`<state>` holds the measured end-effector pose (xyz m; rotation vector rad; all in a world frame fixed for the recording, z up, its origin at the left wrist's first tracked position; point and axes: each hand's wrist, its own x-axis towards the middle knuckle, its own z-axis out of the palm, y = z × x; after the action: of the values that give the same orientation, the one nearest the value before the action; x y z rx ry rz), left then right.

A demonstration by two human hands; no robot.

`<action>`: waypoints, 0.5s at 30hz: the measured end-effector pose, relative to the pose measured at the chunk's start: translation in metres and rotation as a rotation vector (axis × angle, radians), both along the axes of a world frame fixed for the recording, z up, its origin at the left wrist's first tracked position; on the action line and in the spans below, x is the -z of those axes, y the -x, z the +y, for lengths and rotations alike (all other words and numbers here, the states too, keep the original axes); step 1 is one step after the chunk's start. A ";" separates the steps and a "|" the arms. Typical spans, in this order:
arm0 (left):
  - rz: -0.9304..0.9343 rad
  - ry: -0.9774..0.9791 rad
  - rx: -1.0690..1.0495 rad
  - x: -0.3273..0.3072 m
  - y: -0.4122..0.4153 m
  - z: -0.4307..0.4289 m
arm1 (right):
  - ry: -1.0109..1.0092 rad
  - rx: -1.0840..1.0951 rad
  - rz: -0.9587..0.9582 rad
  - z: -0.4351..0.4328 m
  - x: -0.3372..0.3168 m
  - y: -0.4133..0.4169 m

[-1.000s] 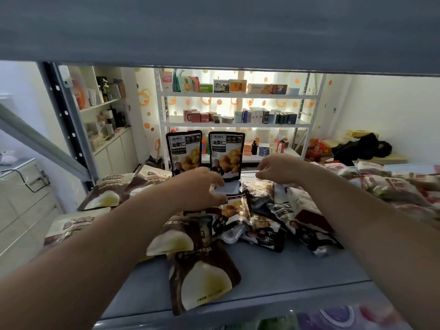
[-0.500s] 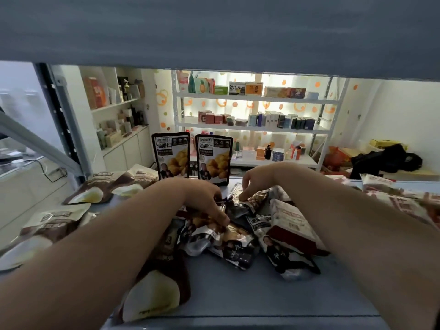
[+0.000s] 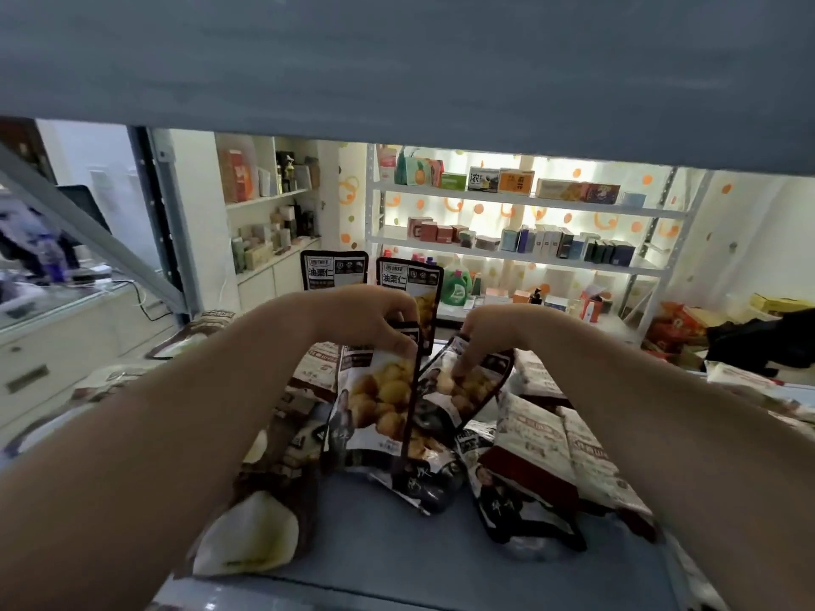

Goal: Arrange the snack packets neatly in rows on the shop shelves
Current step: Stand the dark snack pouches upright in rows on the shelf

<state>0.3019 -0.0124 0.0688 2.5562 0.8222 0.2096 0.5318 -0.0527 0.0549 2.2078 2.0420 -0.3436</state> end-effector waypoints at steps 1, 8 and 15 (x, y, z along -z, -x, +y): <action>-0.022 0.010 -0.001 -0.008 0.005 0.000 | -0.015 -0.004 0.042 0.000 -0.004 -0.003; -0.175 -0.068 -0.044 -0.055 0.040 0.010 | -0.034 -0.010 0.583 -0.010 -0.036 -0.004; -0.269 -0.431 -0.164 -0.074 0.078 0.025 | -0.302 -0.090 0.337 -0.021 -0.067 0.028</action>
<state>0.2240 0.0122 0.1425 2.7569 0.9638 0.8446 0.5035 -0.0737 0.1222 2.3459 2.5086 -0.4513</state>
